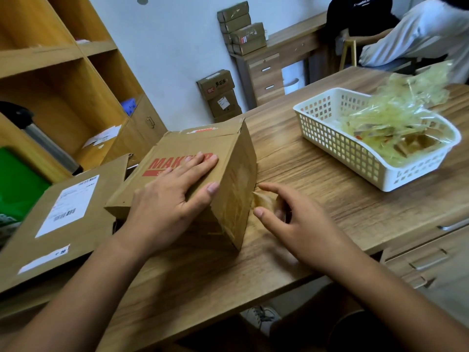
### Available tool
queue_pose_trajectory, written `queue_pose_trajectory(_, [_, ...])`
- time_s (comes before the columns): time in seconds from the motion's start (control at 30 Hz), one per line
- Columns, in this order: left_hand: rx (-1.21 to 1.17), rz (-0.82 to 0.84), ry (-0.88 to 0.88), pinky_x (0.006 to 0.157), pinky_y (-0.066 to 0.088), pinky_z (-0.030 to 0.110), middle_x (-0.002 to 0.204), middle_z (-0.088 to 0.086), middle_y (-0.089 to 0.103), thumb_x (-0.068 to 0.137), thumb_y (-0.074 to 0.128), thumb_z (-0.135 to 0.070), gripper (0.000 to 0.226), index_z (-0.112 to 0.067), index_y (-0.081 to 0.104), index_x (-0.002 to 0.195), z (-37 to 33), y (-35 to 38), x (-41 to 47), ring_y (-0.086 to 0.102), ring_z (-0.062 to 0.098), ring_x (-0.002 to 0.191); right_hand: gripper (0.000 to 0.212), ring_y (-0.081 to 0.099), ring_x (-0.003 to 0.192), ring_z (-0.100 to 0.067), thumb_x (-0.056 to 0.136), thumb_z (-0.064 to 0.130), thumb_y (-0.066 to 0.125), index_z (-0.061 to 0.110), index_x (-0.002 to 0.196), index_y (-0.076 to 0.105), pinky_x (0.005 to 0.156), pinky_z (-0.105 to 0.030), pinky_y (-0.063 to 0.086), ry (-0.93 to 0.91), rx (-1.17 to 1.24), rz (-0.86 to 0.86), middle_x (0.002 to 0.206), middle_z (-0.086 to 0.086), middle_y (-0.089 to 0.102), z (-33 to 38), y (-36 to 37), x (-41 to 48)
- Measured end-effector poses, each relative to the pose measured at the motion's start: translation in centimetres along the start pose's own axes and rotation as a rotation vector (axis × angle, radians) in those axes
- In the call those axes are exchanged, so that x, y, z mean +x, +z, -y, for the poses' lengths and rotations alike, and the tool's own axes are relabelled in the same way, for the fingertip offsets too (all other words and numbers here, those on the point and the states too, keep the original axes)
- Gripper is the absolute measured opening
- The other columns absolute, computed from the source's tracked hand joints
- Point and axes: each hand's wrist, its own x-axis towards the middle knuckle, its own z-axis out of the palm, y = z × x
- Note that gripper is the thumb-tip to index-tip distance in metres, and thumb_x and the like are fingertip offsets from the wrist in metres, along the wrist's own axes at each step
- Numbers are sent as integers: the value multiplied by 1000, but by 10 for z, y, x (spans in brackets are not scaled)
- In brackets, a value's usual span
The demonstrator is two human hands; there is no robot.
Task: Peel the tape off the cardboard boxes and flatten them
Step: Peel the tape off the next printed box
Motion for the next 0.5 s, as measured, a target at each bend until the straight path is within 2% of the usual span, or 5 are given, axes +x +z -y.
queue_pose_trajectory(0.13, [19, 4, -3, 105, 25, 28, 159, -33, 18, 76, 9, -83, 62, -73, 21, 136, -2, -1, 0, 10, -18, 133, 7, 58, 79, 1, 97, 34, 62, 34, 99, 68, 69, -26, 43, -39, -45, -3, 82, 16, 63, -1, -1, 4])
queue_pose_trajectory(0.23, [29, -2, -11, 105, 27, 30, 159, -34, 17, 74, 8, -84, 67, -72, 22, 139, -2, 0, 2, 12, -14, 140, 19, 53, 76, -1, 99, 32, 57, 38, 82, 52, 65, -20, 38, -148, -158, -26, 79, 17, 52, 7, 8, -19])
queue_pose_trajectory(0.33, [40, -1, -20, 104, 33, 37, 159, -35, 17, 74, 6, -88, 70, -73, 20, 141, 1, 1, 2, 18, 0, 150, 17, 51, 75, 2, 100, 36, 47, 48, 90, 42, 63, -13, 39, -251, -165, -33, 83, 23, 42, 17, 22, -50])
queue_pose_trajectory(0.43, [29, -14, -25, 105, 33, 38, 159, -35, 17, 74, 7, -88, 68, -74, 20, 139, 2, 2, 3, 18, 1, 150, 14, 50, 69, 1, 100, 35, 46, 35, 107, 58, 58, -13, 45, -291, -168, -71, 86, 20, 39, 19, 30, -73])
queue_pose_trajectory(0.5, [33, -23, -28, 103, 34, 39, 158, -36, 17, 74, 7, -88, 69, -74, 20, 140, 2, 3, 3, 18, 1, 150, 21, 51, 65, -3, 99, 33, 49, 28, 112, 65, 52, -22, 50, -303, -181, -83, 85, 16, 43, 19, 32, -83])
